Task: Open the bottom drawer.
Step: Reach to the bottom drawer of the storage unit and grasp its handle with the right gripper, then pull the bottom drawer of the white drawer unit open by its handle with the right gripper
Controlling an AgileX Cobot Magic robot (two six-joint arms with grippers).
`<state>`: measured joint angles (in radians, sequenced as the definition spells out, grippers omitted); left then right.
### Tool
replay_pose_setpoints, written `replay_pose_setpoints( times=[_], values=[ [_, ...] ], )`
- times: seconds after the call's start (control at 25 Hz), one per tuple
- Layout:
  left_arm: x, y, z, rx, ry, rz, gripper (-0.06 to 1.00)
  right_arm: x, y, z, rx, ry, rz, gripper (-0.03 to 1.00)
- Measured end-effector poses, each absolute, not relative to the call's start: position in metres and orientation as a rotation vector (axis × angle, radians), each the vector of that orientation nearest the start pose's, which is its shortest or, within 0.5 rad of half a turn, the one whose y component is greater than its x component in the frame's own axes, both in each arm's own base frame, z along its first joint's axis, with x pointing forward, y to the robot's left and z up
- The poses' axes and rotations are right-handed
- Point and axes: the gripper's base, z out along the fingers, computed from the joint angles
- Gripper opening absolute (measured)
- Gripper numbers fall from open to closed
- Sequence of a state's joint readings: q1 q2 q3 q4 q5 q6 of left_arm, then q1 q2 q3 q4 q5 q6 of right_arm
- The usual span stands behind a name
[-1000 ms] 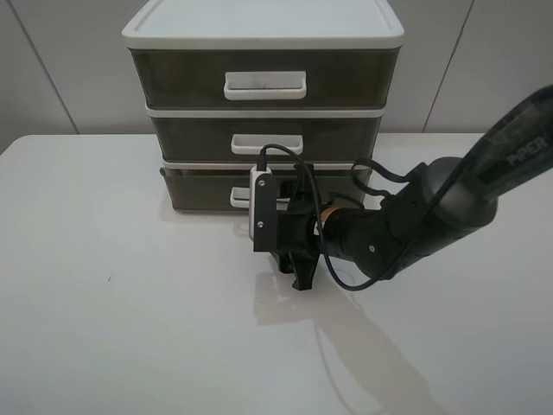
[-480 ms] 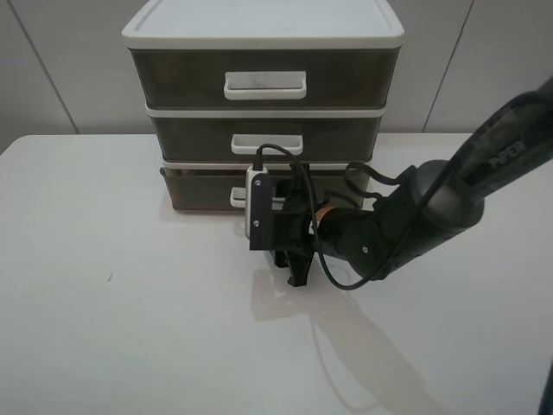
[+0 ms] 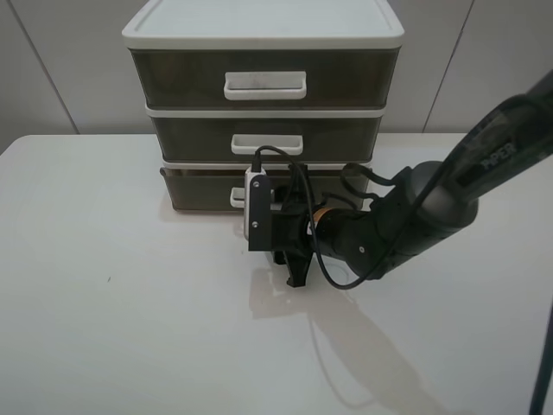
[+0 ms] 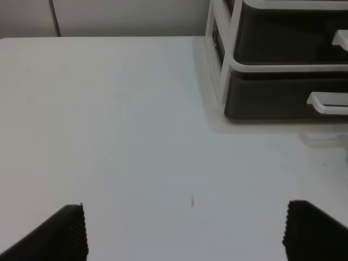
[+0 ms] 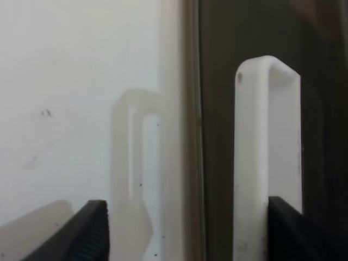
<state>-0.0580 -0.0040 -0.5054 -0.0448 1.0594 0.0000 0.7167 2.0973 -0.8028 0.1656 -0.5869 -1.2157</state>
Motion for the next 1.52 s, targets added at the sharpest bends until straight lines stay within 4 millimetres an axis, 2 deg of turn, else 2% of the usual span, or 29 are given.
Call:
replay_pose_setpoints(
  times=[0.12, 0.32, 0.64, 1.52],
  values=[
    [-0.006, -0.003, 0.279, 0.061, 2.033, -0.090, 0.74, 0.277, 0.230, 0.070, -1.681, 1.412, -0.306, 0.46],
    [-0.006, -0.003, 0.279, 0.061, 2.033, -0.090, 0.74, 0.280, 0.231, 0.074, -1.638, 1.396, -0.322, 0.12],
    [-0.006, -0.003, 0.279, 0.061, 2.033, -0.090, 0.74, 0.278, 0.229, 0.076, -1.653, 1.386, -0.331, 0.11],
    [-0.006, -0.003, 0.279, 0.061, 2.033, -0.090, 0.74, 0.195, 0.238, 0.090, -1.685, 1.452, -0.248, 0.11]
  ],
)
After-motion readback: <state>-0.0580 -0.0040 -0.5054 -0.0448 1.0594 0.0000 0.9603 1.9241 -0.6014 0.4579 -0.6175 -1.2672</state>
